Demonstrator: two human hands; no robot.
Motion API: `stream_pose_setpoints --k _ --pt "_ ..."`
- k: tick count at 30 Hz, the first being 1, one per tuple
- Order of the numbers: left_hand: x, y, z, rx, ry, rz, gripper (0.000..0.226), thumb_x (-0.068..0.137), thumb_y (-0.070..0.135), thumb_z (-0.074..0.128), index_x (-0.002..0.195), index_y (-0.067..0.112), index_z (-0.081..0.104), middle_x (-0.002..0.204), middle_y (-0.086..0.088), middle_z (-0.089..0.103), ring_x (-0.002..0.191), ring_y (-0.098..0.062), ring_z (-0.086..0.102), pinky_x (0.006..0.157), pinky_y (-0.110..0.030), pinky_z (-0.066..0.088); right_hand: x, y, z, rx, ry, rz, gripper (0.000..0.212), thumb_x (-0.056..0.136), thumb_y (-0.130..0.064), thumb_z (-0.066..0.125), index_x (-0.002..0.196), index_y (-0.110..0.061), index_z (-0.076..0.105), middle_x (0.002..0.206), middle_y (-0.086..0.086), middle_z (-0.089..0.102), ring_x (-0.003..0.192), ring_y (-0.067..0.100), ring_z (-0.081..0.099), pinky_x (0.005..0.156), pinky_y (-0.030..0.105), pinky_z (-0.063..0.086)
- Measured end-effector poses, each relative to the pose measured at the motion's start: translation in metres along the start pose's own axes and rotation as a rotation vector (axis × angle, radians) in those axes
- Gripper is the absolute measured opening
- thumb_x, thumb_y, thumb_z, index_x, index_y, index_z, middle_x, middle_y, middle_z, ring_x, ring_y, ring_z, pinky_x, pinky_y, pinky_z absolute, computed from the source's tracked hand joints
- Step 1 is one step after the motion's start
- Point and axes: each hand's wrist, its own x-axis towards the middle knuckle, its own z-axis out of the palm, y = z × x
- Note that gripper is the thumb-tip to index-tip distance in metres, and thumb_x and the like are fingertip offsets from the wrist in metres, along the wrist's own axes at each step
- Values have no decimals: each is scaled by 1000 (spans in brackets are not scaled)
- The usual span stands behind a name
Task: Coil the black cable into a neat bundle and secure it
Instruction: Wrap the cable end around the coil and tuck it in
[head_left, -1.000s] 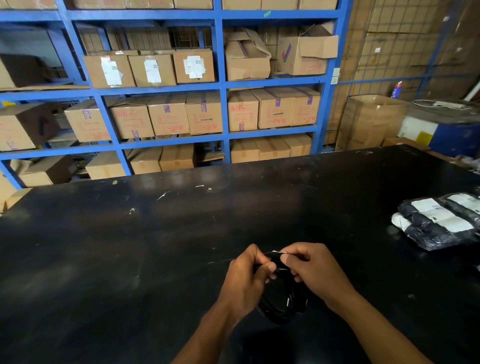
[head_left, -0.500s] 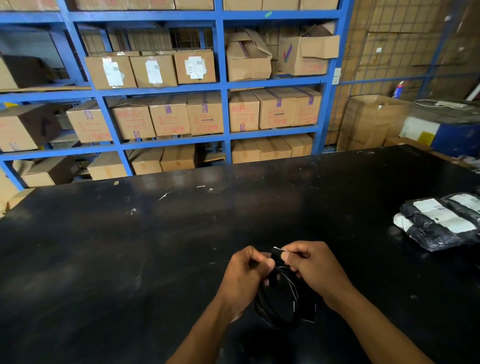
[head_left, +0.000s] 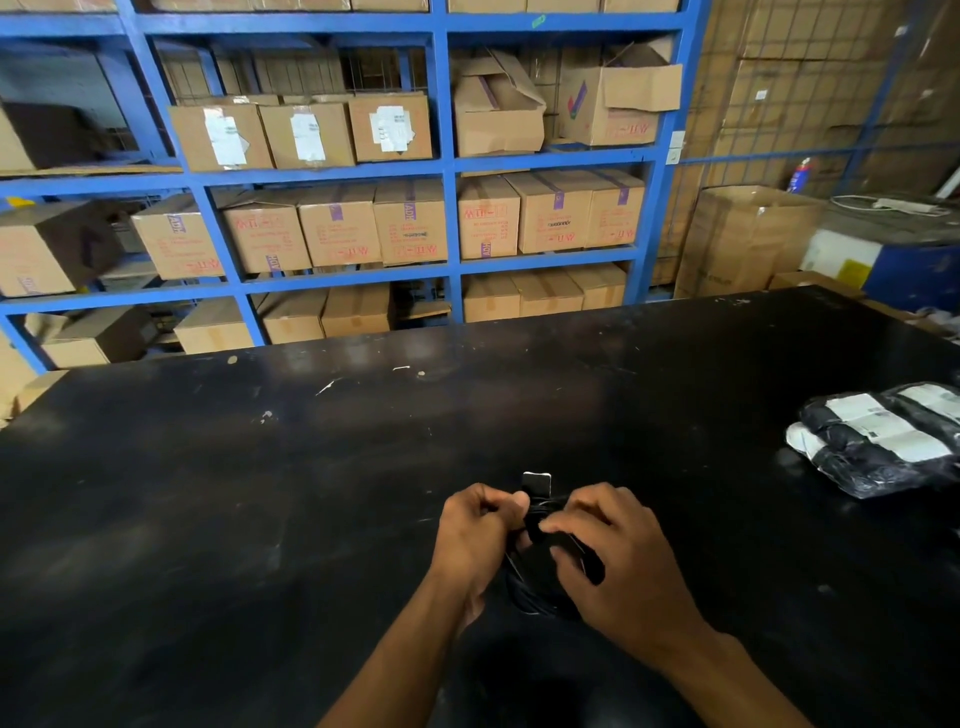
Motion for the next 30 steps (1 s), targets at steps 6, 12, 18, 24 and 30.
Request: stream_pose_setpoints --k 6,12,18,24,30 --pt "2 0 0 -1 -1 -30 13 94 16 65 86 5 64 67 -8 67 58 -14 63 59 -27 51 5 3 1 -116 -7 -40 29 72 -16 79 97 -28 69 95 -6 57 82 14 55 61 35 47" --pt "1 0 0 -109 -10 -53 13 94 11 65 92 -1 63 82 -17 73 72 -21 72 75 -34 62 12 4 -5 -155 -14 -89 19 75 -28 78 94 -29 75 98 -4 59 79 14 54 59 37 48" --pt "-1 2 0 -78 -15 -7 14 93 10 65 93 -4 63 91 -22 73 75 -23 74 72 -31 62 17 1 -7 -138 -13 -62 8 82 -29 69 88 -26 74 94 -5 60 78 12 54 60 34 47" --pt "-8 -7 1 105 -46 203 8 92 4 64 85 3 64 88 -16 72 82 -24 75 73 -27 61 19 -2 -2 159 -11 184 9 91 -13 63 92 -21 64 94 -11 59 82 1 59 70 17 49" --pt "-14 -11 -2 283 -115 335 13 91 3 66 80 9 64 86 -7 71 84 -18 74 74 -31 62 16 -5 -2 362 -50 480 12 92 -15 64 85 -24 66 80 -7 68 80 -2 64 64 18 52"
